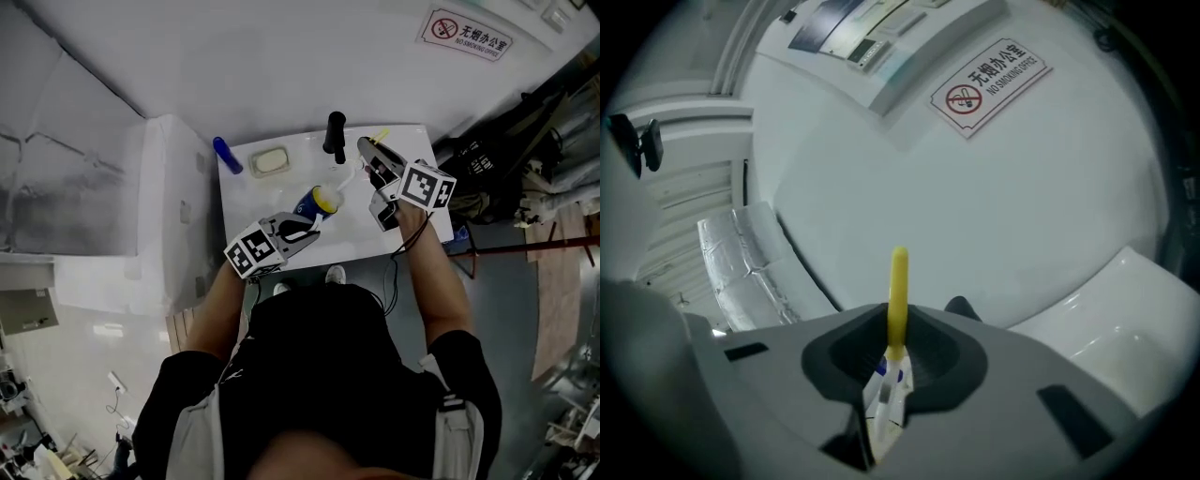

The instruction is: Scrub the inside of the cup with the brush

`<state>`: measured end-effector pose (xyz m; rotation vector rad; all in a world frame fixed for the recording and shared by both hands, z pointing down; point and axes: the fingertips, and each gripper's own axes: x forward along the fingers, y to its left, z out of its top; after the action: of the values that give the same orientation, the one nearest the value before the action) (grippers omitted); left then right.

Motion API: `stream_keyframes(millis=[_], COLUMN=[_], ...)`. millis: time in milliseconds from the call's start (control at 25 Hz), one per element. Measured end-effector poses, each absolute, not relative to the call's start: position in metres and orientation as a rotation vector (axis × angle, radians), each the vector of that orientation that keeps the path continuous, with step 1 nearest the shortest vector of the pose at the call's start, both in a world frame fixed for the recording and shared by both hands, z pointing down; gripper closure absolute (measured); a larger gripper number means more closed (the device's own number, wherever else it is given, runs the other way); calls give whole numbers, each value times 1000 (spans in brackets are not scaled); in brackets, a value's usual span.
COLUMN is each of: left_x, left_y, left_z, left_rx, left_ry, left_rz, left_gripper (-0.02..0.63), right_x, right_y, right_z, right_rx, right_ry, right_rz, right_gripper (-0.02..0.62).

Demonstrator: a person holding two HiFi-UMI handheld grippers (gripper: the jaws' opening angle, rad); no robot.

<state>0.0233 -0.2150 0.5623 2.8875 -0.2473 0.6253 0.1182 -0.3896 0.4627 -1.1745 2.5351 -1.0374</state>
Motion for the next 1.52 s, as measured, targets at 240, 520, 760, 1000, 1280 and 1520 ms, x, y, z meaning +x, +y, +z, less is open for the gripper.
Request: stream_keyframes(millis=[240, 520, 760, 1000, 1280, 1520], left_x=[17, -1, -9, 2, 12, 27], left_y=[-227, -251, -259, -247, -228, -211], left_z=[538, 555, 579, 596, 598, 582], left_rx=[2798, 2644, 2628, 2701, 2759, 2783], left_ry=[-253, -365, -423, -355, -269, -175], left_rz=[338, 217, 346, 574, 679, 610], left_gripper=[555, 555, 556, 557, 559, 558], right_x=[153, 167, 138, 118, 95, 66], right_y=[-394, -366, -321, -321, -345, -367], right_z=[485, 507, 497, 479, 468, 458], right_rx=[-1208, -1127, -904, -894, -952, -903], right_ry=[2446, 2516, 2795, 2916, 2876, 2900], right_rz=[-1159, -1360, -1376, -1276, -1200, -1129], right_gripper=[537, 540, 538, 532, 538, 540])
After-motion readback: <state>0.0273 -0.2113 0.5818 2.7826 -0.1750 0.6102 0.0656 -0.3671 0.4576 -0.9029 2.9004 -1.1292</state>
